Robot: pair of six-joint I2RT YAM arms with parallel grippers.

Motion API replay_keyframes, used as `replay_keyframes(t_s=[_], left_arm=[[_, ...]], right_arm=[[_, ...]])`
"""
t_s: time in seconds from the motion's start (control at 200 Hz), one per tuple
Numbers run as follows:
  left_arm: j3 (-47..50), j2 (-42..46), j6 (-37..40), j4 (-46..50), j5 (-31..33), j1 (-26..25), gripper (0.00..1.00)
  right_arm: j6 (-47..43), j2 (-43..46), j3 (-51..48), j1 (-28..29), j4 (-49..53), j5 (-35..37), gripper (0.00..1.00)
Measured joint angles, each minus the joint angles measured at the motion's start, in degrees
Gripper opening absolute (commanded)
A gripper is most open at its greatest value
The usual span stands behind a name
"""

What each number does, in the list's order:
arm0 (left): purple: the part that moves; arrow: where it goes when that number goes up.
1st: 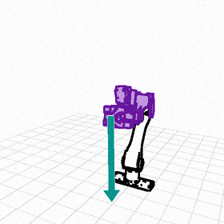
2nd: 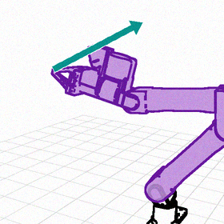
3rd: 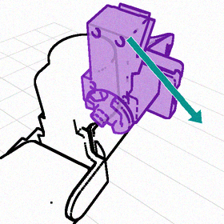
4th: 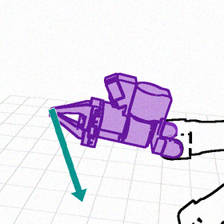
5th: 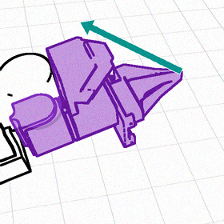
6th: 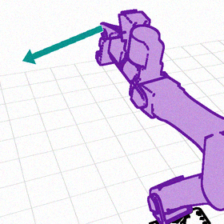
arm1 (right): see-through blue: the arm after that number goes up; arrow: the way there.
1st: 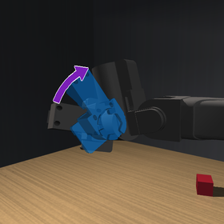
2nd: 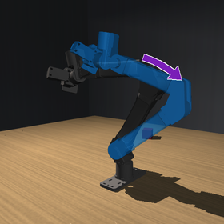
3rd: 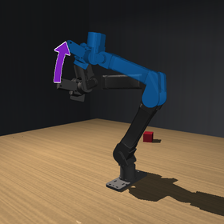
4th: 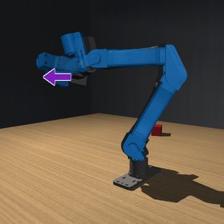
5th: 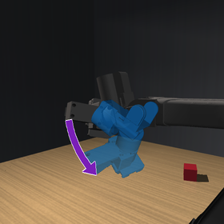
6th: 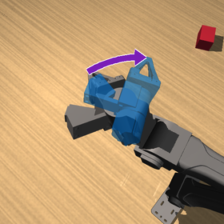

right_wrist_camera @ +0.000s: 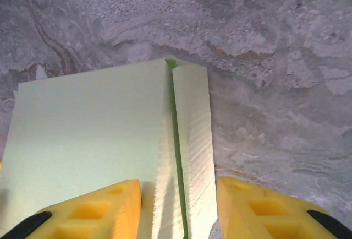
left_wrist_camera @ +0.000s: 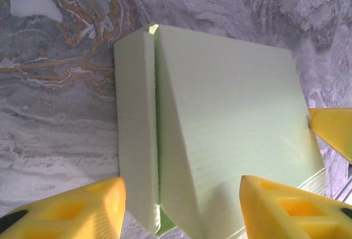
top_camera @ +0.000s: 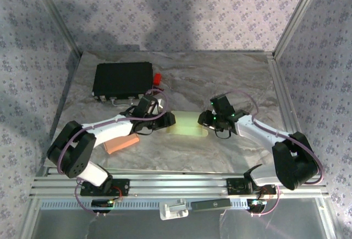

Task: Fold the paper box

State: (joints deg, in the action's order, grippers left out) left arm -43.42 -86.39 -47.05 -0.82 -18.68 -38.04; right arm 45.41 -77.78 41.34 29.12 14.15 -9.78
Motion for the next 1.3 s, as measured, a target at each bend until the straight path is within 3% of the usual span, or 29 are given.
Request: replay_keyframes(t_s=[0.984, 1.139, 1.304], left_arm=[[3.52, -3.04, -0.98, -6.38, 0.02, -0.72, 0.27], [3.96, -3.04, -1.01, -7.15, 0.0, -0.72, 0.24], [4.26, -3.04, -0.96, -7.8, -0.15, -0.7, 0.2]], right_arm=[[0.0, -3.28, -2.97, -1.79, -6.84, -3.17, 0.25], [-0.07, -3.21, -2.97, -2.36, -6.75, -3.72, 0.29], [-1.18, -1.49, -3.15, -3.8, -5.22, -4.72, 0.41]])
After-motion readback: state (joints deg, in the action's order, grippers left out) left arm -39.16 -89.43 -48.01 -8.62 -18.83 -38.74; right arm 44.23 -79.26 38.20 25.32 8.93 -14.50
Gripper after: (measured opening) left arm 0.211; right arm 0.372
